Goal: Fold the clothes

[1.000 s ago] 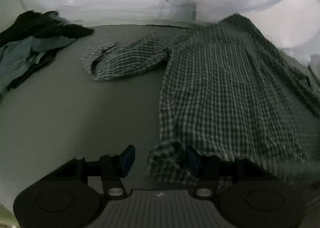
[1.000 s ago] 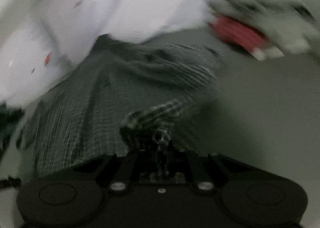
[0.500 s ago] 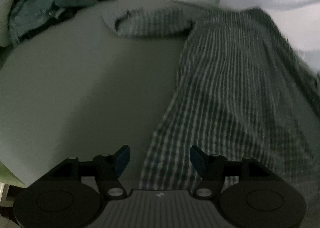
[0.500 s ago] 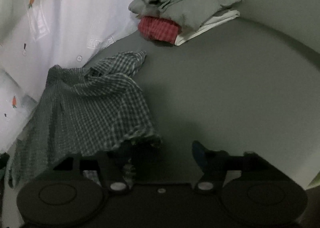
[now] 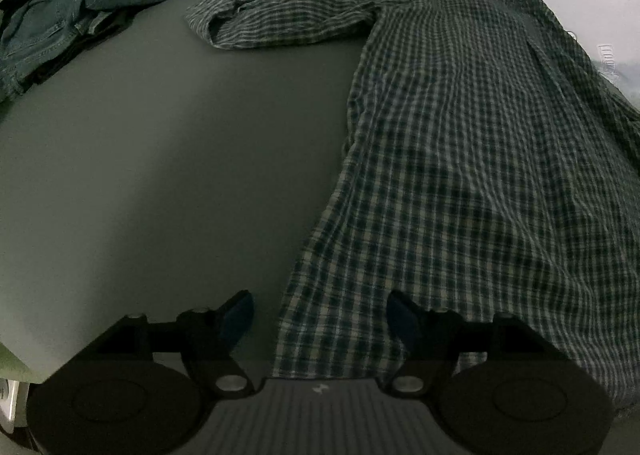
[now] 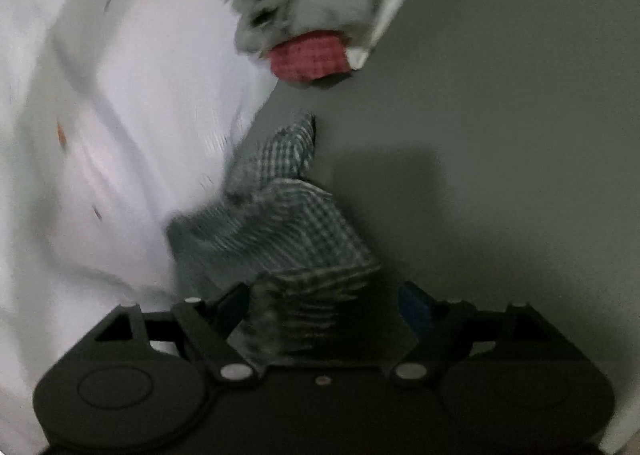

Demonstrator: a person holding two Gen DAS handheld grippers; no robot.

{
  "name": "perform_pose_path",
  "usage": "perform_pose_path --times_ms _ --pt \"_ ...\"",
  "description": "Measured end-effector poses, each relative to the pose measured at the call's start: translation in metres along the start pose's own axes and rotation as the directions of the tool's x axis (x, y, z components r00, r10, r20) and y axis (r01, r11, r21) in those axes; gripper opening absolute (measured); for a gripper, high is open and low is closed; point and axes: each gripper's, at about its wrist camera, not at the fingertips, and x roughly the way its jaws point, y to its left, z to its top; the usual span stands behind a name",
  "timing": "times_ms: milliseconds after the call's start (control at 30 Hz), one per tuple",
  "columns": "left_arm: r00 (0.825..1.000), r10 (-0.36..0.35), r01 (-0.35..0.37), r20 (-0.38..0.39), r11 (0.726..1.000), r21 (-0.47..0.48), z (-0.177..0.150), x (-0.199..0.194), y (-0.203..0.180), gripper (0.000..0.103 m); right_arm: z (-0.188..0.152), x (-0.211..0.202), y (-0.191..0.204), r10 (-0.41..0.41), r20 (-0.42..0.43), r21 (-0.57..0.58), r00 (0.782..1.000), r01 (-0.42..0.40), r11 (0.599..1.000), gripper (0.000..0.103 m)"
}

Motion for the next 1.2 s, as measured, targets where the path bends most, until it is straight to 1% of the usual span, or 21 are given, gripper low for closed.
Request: perform_pose_path --times_ms 100,167,233,267,300,333,367,400,533,667,733,833,900,933,967,1000,1033,1067,1100,1167,1200 --pt "1.000 0.002 -0.002 -0.005 1.000 0.002 0.000 -0.001 0.001 0.075 -0.001 0.000 -0.016 0.050 0.009 0.133 0.999 -0.051 0.990 0.086" --pt "1.000 0.002 -0.002 -0.006 1.000 0.003 0.001 -0.001 0.001 0.075 0.000 0.004 -0.020 0.011 -0.006 0.148 1.000 -0.010 0.989 0.085" --pt "1.000 0.003 -0.003 -0.004 1.000 0.003 0.001 -0.001 0.002 0.074 -0.001 0.008 -0.018 -0.066 -0.019 0.100 0.998 0.068 0.993 0.080" --pt "1.000 0.010 -0.010 0.001 1.000 0.003 0.001 -0.001 0.002 0.071 -0.002 0.010 -0.017 -0.094 -0.020 0.069 0.995 0.096 0.993 0.069" --pt "1.000 0.019 -0.019 0.008 1.000 0.004 0.001 -0.002 0.001 0.058 -0.004 0.012 -0.015 -0.123 -0.020 0.037 0.992 0.123 0.992 0.050" --pt "0.999 0.032 -0.032 0.022 0.999 0.006 0.000 -0.003 0.001 0.050 -0.005 0.013 -0.013 -0.148 -0.018 0.006 0.989 0.148 0.989 0.039" --pt "0.999 0.036 -0.037 0.031 0.999 0.005 0.000 -0.005 0.001 0.030 -0.006 0.014 -0.011 -0.171 -0.014 -0.025 0.985 0.171 0.985 0.021" --pt "0.998 0.043 -0.043 0.037 0.999 -0.002 0.001 -0.006 0.002 0.000 -0.007 0.015 -0.010 -0.194 -0.013 -0.055 0.981 0.193 0.980 0.006" --pt "0.989 0.118 -0.116 0.094 0.993 -0.022 0.004 -0.023 0.009 0.001 -0.010 0.010 0.009 -0.274 0.018 -0.229 0.962 0.271 0.935 0.004" --pt "0.975 0.159 -0.159 0.155 0.987 -0.016 0.007 -0.063 0.021 0.001 -0.016 -0.021 0.034 -0.234 -0.002 -0.346 0.972 0.219 0.913 0.004" --pt "0.968 0.183 -0.185 0.170 0.983 -0.009 0.005 -0.080 0.026 0.001 -0.024 -0.040 0.046 -0.226 -0.016 -0.419 0.974 0.198 0.886 0.004" --pt "0.964 0.236 -0.238 0.119 0.971 0.000 -0.007 -0.062 0.029 0.002 -0.038 -0.039 0.042 -0.314 -0.057 -0.529 0.948 0.238 0.815 0.004" --pt "0.956 0.291 -0.292 0.041 0.956 0.006 -0.015 -0.039 0.031 0.005 -0.046 -0.022 0.029 -0.410 -0.103 -0.552 0.906 0.291 0.782 0.005" --pt "0.952 0.306 -0.306 0.018 0.952 0.010 -0.018 -0.036 0.032 0.006 -0.050 -0.016 0.025 -0.441 -0.114 -0.564 0.890 0.308 0.767 0.008" --pt "0.947 0.321 -0.321 -0.006 0.947 0.014 -0.020 -0.032 0.034 0.007 -0.052 -0.013 0.025 -0.457 -0.118 -0.575 0.882 0.314 0.756 0.012" --pt "0.944 0.328 -0.328 -0.021 0.945 0.010 -0.022 -0.030 0.036 0.016 -0.053 -0.013 0.027 -0.468 -0.114 -0.588 0.876 0.321 0.743 0.019" --pt "0.949 0.315 -0.316 -0.010 0.949 -0.015 -0.022 -0.036 0.038 0.024 -0.054 -0.014 0.031 -0.473 -0.091 -0.605 0.876 0.328 0.725 0.034" --pt "0.953 0.304 -0.304 0.002 0.952 -0.039 -0.020 -0.041 0.040 0.039 -0.053 -0.017 0.036 -0.468 -0.056 -0.623 0.882 0.335 0.707 0.050" --pt "0.956 0.292 -0.291 0.012 0.955 -0.062 -0.019 -0.045 0.041 0.045 -0.051 -0.018 0.042 -0.461 -0.019 -0.637 0.887 0.345 0.689 0.054" --pt "0.963 0.267 -0.263 0.027 0.960 -0.097 -0.016 -0.050 0.041 0.050 -0.049 -0.021 0.050 -0.454 0.041 -0.658 0.890 0.366 0.658 0.062" --pt "0.967 0.253 -0.248 0.035 0.962 -0.113 -0.015 -0.052 0.039 0.056 -0.048 -0.022 0.054 -0.449 0.069 -0.666 0.891 0.376 0.644 0.065"
